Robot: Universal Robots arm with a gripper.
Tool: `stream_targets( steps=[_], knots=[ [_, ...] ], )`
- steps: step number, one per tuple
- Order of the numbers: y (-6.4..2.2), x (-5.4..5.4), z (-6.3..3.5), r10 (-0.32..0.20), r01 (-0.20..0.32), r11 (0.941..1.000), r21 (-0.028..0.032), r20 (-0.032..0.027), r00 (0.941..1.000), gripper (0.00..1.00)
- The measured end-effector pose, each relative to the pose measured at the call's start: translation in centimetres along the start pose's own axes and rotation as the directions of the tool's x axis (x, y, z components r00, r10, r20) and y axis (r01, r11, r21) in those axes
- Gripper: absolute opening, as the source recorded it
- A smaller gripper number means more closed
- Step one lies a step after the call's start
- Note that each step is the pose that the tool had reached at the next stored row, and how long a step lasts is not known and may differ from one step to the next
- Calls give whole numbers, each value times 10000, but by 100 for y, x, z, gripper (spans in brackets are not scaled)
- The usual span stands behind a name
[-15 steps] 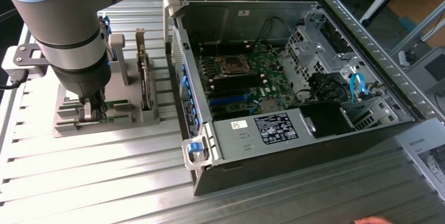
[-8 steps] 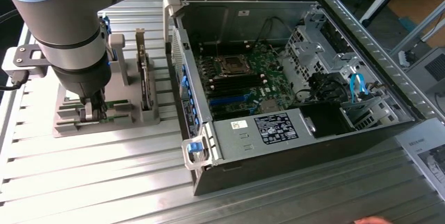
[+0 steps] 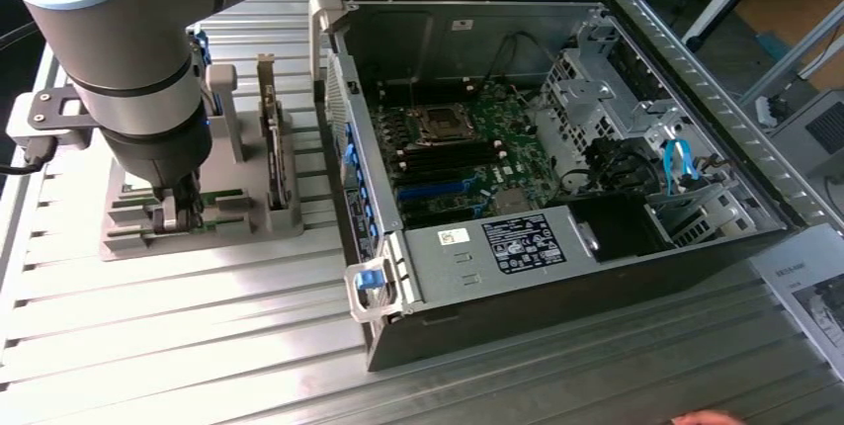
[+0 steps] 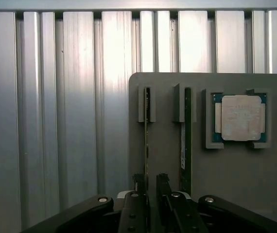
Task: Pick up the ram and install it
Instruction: 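Pick up the ram and move it above insertion slot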
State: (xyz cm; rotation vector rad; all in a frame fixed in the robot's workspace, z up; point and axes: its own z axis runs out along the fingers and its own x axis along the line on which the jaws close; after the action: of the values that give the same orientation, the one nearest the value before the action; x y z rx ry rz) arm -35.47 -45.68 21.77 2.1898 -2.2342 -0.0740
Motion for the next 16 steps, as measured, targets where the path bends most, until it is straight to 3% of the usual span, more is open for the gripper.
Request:
stream_targets(
  steps=[16],
  knots=[
    [-4,3,96,0,0,10000,-3,-3,10000,24]
  ],
)
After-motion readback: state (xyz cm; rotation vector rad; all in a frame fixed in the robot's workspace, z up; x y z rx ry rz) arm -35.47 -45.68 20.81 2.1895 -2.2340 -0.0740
